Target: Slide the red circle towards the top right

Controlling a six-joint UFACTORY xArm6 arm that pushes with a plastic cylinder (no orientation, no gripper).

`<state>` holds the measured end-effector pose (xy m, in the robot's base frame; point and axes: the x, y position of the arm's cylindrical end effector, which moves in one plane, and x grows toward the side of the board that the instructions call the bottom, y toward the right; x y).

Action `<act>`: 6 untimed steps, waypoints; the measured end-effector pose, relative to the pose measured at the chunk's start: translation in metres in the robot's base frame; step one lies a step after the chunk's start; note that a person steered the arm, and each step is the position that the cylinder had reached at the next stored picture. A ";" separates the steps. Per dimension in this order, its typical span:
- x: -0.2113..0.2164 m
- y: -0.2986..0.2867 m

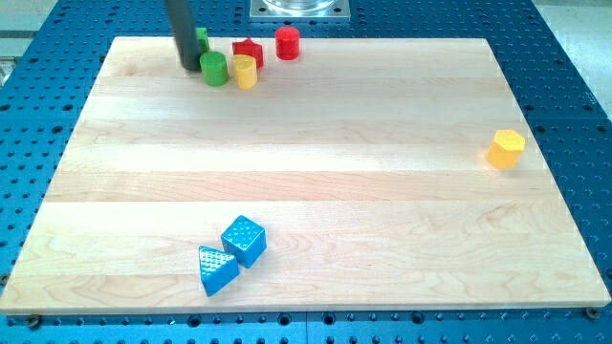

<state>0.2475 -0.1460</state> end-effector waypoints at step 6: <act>-0.029 0.188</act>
<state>0.2182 0.0419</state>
